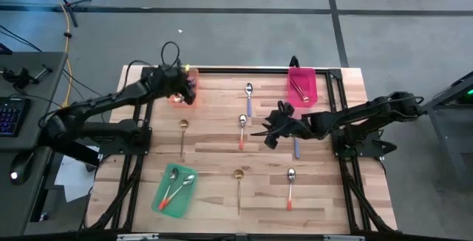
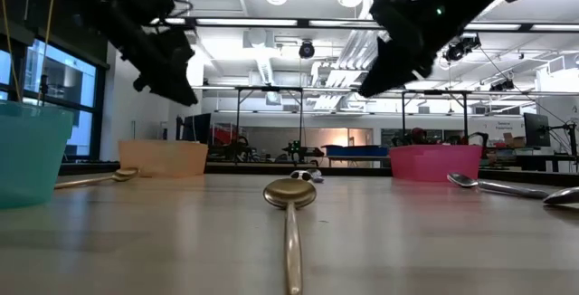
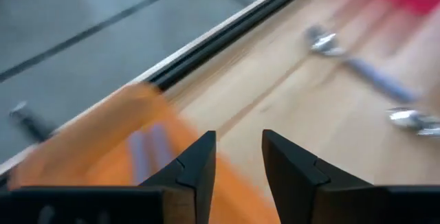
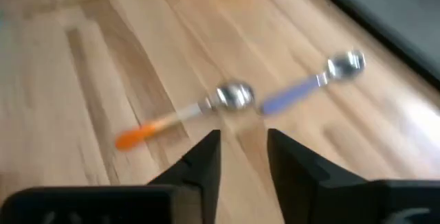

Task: Sort silverware by color (type)
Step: Put the orange spoon into the green bin

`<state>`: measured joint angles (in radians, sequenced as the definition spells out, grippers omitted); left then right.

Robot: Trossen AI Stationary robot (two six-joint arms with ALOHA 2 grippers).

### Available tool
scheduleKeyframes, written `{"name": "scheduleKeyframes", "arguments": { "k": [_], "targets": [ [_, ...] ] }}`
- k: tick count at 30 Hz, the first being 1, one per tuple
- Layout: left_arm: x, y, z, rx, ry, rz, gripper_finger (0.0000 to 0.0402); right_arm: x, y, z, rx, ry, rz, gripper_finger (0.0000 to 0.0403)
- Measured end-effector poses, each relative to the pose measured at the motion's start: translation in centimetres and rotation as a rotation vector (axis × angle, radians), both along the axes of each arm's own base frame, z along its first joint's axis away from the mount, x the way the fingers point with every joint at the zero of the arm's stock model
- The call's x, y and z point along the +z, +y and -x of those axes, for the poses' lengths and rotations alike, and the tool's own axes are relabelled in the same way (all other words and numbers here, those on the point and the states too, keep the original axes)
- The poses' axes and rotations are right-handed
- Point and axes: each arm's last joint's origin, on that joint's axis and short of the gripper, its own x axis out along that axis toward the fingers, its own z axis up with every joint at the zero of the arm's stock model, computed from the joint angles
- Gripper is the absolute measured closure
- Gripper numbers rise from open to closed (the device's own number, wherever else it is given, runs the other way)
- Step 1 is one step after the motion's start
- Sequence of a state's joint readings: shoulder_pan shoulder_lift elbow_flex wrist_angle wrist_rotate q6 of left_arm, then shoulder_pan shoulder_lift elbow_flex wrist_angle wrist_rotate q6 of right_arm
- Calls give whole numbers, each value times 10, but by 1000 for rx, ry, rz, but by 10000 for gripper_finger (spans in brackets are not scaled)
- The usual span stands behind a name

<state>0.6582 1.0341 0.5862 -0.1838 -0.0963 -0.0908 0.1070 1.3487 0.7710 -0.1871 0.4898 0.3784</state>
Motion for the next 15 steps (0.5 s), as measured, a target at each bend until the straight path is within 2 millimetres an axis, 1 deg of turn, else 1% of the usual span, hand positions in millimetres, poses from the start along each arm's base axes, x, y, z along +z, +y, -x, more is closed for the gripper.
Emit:
{"name": "scheduleKeyframes", "arguments": {
  "k": [4,7,10,15],
  "targets": [
    [-5,-31,-3,-114,-111,-37,303,-6,0,5,-63,33,-89,270],
    [-12,-51,-5,-191,-194,-35,307,-10,2,1,-77,4,-180,262],
    [-21,-68,-8,-261,-271,-17,310,-22,4,-12,-88,-30,-250,261],
    [-31,-89,-11,-318,-356,-47,314,-51,4,-37,-139,-94,-296,260]
  ]
}}
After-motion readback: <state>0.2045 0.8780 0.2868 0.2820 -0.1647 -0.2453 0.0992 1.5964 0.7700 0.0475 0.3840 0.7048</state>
